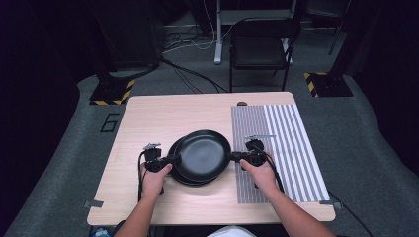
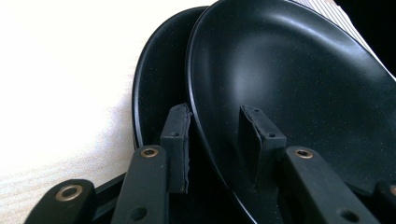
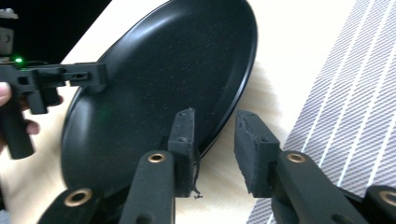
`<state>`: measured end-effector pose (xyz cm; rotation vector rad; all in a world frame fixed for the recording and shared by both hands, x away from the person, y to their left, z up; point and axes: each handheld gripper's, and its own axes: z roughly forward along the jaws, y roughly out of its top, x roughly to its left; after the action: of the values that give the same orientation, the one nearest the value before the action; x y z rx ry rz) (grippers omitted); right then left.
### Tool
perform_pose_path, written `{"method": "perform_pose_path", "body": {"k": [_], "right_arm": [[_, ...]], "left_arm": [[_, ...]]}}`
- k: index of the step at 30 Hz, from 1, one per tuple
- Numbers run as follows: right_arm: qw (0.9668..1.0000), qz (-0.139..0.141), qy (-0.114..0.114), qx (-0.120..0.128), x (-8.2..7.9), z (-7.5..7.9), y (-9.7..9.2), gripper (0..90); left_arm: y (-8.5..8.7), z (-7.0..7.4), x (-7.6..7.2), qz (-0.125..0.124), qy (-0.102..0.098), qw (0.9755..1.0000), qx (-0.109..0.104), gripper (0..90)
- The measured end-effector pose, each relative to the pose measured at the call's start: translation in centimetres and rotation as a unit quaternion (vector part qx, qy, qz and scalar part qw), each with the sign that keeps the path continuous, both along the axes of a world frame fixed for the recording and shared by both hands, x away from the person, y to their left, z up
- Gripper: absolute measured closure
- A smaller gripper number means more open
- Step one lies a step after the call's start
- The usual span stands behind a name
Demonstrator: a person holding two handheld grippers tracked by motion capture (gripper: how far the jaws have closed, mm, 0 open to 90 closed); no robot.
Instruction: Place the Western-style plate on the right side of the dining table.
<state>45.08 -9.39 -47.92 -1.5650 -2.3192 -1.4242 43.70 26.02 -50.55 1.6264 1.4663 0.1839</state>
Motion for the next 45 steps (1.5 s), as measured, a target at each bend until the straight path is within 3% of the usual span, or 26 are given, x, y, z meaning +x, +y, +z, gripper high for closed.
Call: {"method": "perform_pose_path", "body": {"k": [7,16,27,34,38,41,45], "right_arm": [[0.9998,-0.001,0.021,0.003,-0.2,0.0,0.1,68.6],[0.9997,-0.007,0.022,0.000,-0.2,0.1,0.3,69.2],[0.9982,-0.027,0.054,-0.005,0.0,0.5,0.8,72.9],[0.9974,-0.028,0.066,-0.006,0.4,0.2,1.2,73.2],[0.9970,-0.023,0.073,0.005,0.5,0.1,1.4,73.6],[0.9954,-0.028,0.091,0.015,0.7,0.1,1.1,74.6],[0.9952,-0.029,0.092,0.018,0.7,0.2,1.0,75.6]], "left_arm": [[-0.1,0.0,0.0,0.006,0.001,1.0000,0.003,65.9],[-0.5,0.3,-0.1,0.003,0.004,0.9996,0.027,67.2],[-0.6,0.7,-0.4,0.011,0.010,0.9991,0.040,67.9],[-0.8,1.1,-0.6,0.013,-0.006,0.9988,0.046,68.6],[-1.0,1.3,-0.8,0.010,-0.009,0.9988,0.047,68.8],[-1.1,1.4,-0.8,0.010,-0.008,0.9988,0.046,69.1],[-1.2,1.5,-0.8,0.011,-0.011,0.9988,0.046,69.6]]}}
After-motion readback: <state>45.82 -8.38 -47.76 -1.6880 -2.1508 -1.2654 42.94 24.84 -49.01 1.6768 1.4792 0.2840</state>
